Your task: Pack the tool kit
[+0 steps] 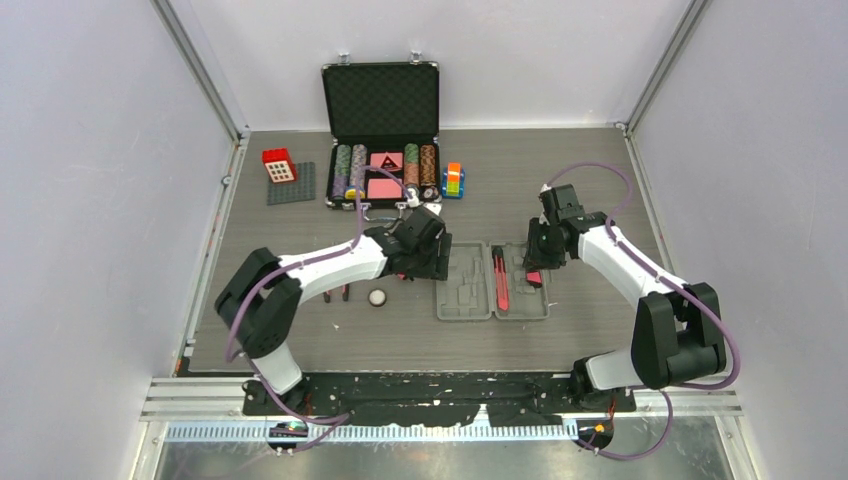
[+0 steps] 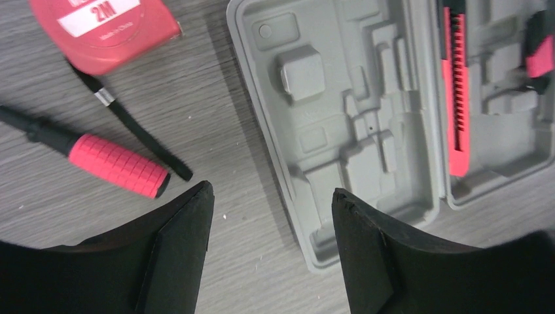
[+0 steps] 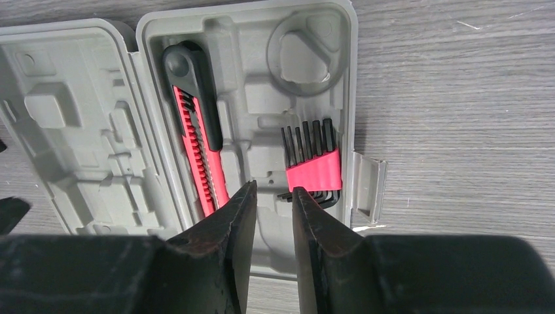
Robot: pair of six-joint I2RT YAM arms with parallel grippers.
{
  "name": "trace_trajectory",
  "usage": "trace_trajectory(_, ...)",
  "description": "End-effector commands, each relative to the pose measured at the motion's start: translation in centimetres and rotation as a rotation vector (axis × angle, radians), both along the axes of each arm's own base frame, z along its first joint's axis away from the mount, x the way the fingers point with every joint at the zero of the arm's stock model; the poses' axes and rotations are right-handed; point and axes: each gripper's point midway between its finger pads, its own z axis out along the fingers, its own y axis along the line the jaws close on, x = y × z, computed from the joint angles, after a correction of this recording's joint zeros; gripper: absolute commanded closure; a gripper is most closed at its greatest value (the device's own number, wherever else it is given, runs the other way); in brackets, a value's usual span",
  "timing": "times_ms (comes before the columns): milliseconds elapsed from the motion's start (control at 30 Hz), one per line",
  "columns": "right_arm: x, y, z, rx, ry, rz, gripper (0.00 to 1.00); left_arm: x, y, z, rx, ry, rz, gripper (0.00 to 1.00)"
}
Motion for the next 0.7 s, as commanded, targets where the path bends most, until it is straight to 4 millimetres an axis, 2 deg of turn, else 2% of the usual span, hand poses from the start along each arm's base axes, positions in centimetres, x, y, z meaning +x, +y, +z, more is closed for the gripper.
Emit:
trace_trajectory(0,0.4,-0.5,-0.1,-0.023,-0.016,-0.005,0.69,0.2,-2.1,-0.3,-0.044,0.038,-0.001,0.41)
trace_trajectory(333,-0.1,-0.6,-2.1,-0.032,0.037,0.0,0.79,-0.3,-1.5,-2.7,-0.013,0.081,0.037,0.62)
trace_trajectory(667,0.3,-0.5,-4.1,-0.042,0.081,-0.014,0.83,-0.6,-1.0,-3.0,-0.003,0.085,0.047,0.74)
